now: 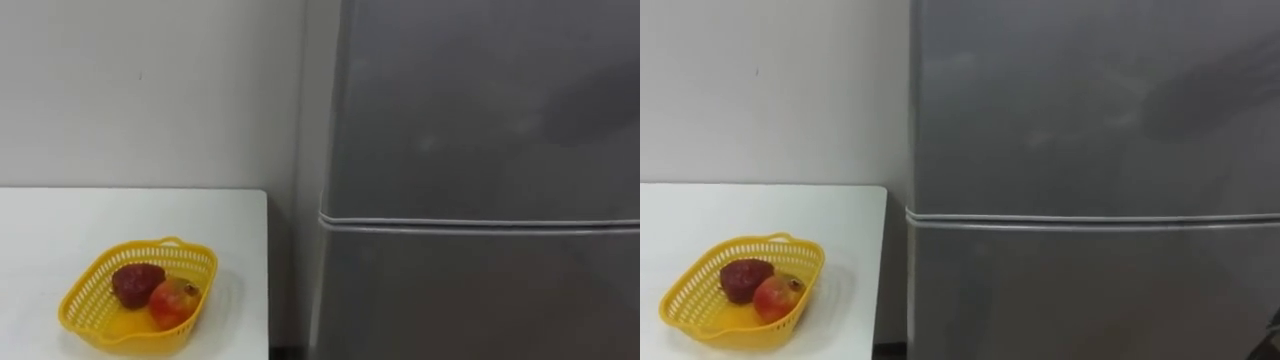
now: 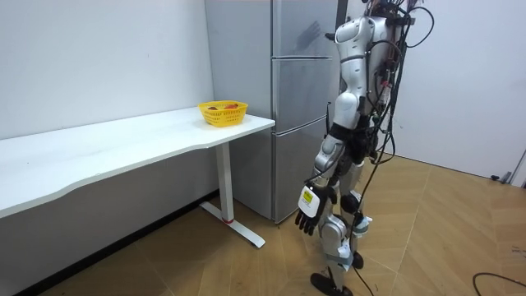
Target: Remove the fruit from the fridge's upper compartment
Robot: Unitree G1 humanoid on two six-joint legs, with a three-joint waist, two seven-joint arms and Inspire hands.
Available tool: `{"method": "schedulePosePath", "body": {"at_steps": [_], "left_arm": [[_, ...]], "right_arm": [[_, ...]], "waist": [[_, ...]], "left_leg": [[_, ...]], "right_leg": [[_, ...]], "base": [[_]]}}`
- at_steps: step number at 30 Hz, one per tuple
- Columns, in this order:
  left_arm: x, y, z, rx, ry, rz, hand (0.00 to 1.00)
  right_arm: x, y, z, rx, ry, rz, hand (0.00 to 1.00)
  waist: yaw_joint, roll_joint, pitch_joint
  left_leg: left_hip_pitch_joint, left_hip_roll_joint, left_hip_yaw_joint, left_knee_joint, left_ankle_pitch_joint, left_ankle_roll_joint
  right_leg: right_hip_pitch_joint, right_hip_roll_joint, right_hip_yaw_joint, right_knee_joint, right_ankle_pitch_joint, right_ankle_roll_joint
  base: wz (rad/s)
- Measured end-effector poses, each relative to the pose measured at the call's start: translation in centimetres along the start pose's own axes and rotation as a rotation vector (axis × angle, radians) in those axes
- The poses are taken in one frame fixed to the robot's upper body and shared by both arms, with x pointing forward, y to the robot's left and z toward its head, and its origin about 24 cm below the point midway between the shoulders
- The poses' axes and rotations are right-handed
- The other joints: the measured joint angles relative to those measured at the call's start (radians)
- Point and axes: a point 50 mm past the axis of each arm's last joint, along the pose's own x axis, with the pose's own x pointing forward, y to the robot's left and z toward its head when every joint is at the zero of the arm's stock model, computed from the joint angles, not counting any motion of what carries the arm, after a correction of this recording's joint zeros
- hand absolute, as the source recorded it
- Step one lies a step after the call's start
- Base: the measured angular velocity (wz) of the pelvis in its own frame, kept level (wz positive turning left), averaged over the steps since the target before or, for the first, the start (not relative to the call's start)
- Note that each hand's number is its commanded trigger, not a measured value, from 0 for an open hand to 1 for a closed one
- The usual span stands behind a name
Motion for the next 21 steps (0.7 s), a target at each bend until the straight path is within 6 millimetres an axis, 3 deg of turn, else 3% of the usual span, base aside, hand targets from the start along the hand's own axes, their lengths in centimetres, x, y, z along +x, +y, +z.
{"method": "schedulePosePath", "body": {"at_steps": [2, 4, 6, 9, 11, 14, 17, 21], "left_arm": [[0.0, 0.3, 0.1, -0.012, -0.014, 0.018, 0.0], [-0.1, 0.3, -0.1, -0.015, -0.009, 0.028, 0.0], [0.0, 0.3, 0.1, -0.013, -0.011, 0.035, 0.0], [0.0, 0.5, 0.7, -0.013, -0.029, 0.054, 0.0], [0.0, 0.6, 1.0, -0.014, -0.043, 0.073, 0.0], [0.0, 0.6, 1.0, -0.022, -0.04, 0.086, 0.0], [0.0, -0.2, 0.8, -0.038, -0.032, 0.082, 0.0], [0.0, -0.6, 1.0, -0.045, -0.035, 0.074, 0.0]], "right_arm": [[0.3, -3.1, -0.5, -0.038, 0.011, -0.134, 0.0], [0.2, -5.2, -1.4, -0.086, 0.039, -0.228, 0.0], [-0.5, -7.4, -2.7, -0.148, 0.095, -0.302, 0.0], [-3.3, -11.4, -5.9, -0.26, 0.27, -0.412, 0.0], [-6.3, -14.2, -8.3, -0.325, 0.439, -0.51, 0.0], [-10.0, -17.0, -11.2, -0.37, 0.658, -0.642, 0.0], [-14.0, -18.9, -13.2, -0.48, 0.82, -0.684, 0.0], [-17.6, -20.2, -14.3, -0.542, 0.968, -0.675, 0.0]], "waist": [[-0.019, 0.0, -0.0007], [-0.034, 0.012, 0.0025], [-0.038, 0.018, 0.0003], [-0.047, 0.024, 0.0018], [-0.047, 0.035, 0.0033], [-0.051, 0.047, 0.0021], [-0.048, 0.056, 0.0001], [-0.039, 0.062, 0.0015]], "left_leg": [[-0.009, -0.001, -0.008, -0.002, -0.001, 0.001], [-0.008, -0.001, -0.006, -0.003, -0.001, 0.001], [-0.008, 0.0, -0.002, -0.004, -0.001, 0.001], [-0.002, 0.0, 0.008, -0.014, -0.001, 0.001], [-0.001, -0.001, 0.01, -0.016, -0.001, 0.001], [0.0, -0.002, 0.013, -0.017, -0.001, 0.002], [0.007, -0.002, 0.015, -0.016, -0.001, 0.001], [0.005, -0.002, 0.016, -0.017, -0.001, 0.002]], "right_leg": [[0.0, 0.0, -0.007, -0.013, 0.0, 0.0], [0.0, 0.0, -0.006, -0.013, 0.0, 0.0], [-0.001, 0.001, 0.0, -0.013, 0.0, 0.0], [-0.001, 0.001, 0.005, -0.013, 0.0, 0.0], [-0.002, 0.001, 0.013, -0.013, -0.002, 0.002], [-0.004, 0.002, 0.019, -0.011, -0.007, 0.004], [-0.003, 0.003, 0.03, -0.011, -0.008, 0.004], [-0.004, 0.004, 0.029, -0.014, -0.008, 0.004]], "base": [[0.09], [0.0], [-0.07], [-0.08], [-0.03], [-0.02], [-0.03], [0.0]]}}
